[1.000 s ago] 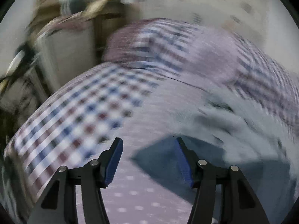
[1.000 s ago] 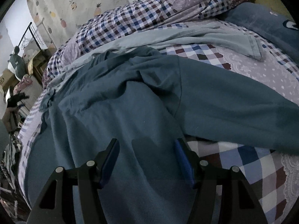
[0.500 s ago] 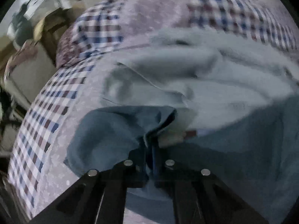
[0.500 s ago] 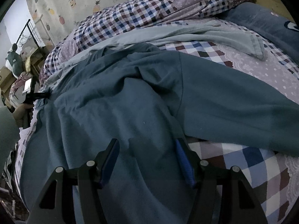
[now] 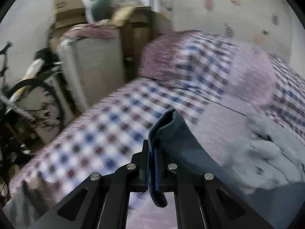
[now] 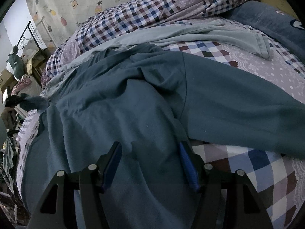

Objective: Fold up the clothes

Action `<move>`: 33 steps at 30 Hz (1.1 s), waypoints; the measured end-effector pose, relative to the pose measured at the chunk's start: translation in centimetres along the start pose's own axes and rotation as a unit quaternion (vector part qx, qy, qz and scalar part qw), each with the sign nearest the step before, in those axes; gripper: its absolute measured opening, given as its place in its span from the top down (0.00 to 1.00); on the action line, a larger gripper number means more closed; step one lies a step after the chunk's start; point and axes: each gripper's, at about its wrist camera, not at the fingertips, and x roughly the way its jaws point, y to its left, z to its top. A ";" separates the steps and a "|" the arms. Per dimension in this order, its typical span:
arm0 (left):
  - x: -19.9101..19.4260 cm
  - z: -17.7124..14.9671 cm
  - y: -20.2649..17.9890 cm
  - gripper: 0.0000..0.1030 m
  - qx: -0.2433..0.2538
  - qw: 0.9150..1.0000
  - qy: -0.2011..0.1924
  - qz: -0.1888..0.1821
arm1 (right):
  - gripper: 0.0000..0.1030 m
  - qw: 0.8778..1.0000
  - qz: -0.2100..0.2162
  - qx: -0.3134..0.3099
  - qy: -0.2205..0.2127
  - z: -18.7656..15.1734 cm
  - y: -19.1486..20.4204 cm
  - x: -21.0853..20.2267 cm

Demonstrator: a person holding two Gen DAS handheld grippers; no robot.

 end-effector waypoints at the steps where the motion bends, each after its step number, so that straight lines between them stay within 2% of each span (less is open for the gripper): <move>1: 0.3 0.3 1.8 0.97 -0.012 1.000 0.002 0.015 | 0.36 1.000 -0.001 -0.001 0.000 0.0 0.0 0.0; 5: 2.3 0.0 6.9 0.96 -0.056 0.997 0.039 0.036 | 0.36 1.000 -0.003 -0.004 0.000 -0.1 0.1 -0.1; 8: 3.7 -1.2 9.5 0.91 -0.066 0.993 0.073 0.061 | 0.36 1.000 -0.007 -0.007 0.001 -0.1 0.3 0.1; 10: 3.9 -1.9 11.0 0.80 -0.076 0.991 0.078 0.084 | 0.36 1.000 -0.009 -0.009 0.002 -0.1 0.3 0.2; 12: 3.7 -2.5 12.6 0.45 -0.094 0.988 0.076 0.095 | 0.36 1.000 -0.012 -0.011 0.002 -0.1 0.4 0.2; 13: 3.4 -2.8 13.4 0.39 -0.107 0.987 0.070 0.095 | 0.36 1.000 -0.013 -0.013 0.002 -0.1 0.4 0.2; 14: 3.0 -3.1 13.4 0.31 -0.110 0.988 0.069 0.082 | 0.36 1.000 -0.014 -0.013 0.002 -0.1 0.5 0.3; 15: 2.6 -3.5 13.2 0.29 -0.113 0.989 0.068 0.068 | 0.36 1.000 -0.014 -0.014 0.002 -0.1 0.5 0.2; 20: 0.6 -5.3 12.6 0.29 -0.129 0.990 0.063 -0.001 | 0.36 1.000 -0.017 -0.016 0.002 -0.1 0.5 0.3; 26: -2.4 -7.4 11.2 0.29 -0.141 0.984 0.049 -0.093 | 0.36 1.000 -0.023 -0.019 0.003 -0.2 0.6 0.5; 30: -8.8 -10.3 6.1 0.29 -0.089 0.980 0.016 -0.178 | 0.36 1.000 -0.019 -0.015 0.000 -0.2 0.4 0.4; 33: -13.4 -13.2 1.5 0.29 -0.038 0.967 0.018 -0.249 | 0.36 1.000 -0.015 -0.011 -0.001 -0.2 0.3 0.3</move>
